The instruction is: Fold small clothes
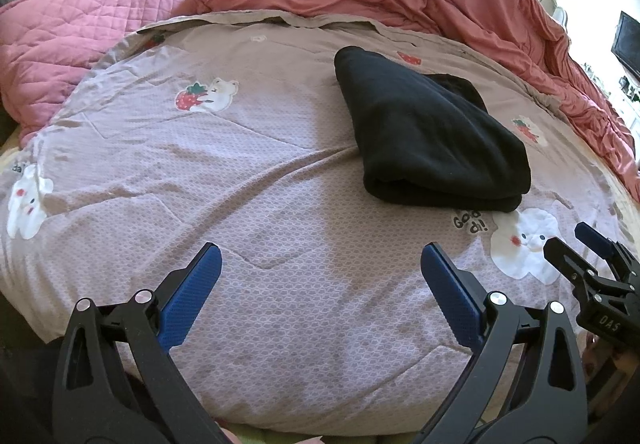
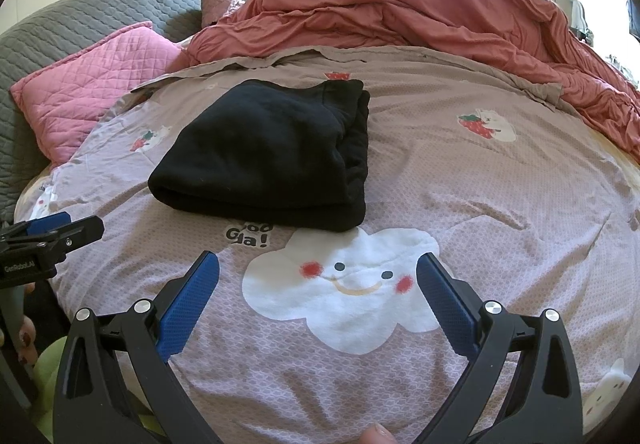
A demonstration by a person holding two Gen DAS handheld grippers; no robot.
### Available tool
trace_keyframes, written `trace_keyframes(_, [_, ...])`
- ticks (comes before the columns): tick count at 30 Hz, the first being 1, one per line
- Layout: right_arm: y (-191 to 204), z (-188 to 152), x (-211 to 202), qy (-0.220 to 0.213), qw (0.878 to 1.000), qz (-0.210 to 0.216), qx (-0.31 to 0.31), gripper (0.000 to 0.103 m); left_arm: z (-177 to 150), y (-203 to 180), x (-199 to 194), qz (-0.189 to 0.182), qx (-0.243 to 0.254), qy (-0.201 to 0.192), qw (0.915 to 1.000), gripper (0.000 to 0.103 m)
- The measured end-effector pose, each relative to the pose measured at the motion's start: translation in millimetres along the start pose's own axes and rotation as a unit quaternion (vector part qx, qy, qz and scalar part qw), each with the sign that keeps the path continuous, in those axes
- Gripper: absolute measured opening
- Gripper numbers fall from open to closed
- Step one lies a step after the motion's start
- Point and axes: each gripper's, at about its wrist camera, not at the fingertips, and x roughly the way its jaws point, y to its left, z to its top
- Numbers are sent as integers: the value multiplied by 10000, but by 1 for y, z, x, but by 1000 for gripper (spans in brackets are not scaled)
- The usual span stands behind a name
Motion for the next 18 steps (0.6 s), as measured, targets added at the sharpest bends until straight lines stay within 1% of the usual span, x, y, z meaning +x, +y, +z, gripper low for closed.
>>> trace_keyframes(18, [-3, 3, -2, -3, 10000, -58, 20, 98, 1, 2, -4, -36, 48, -47, 10000, 93])
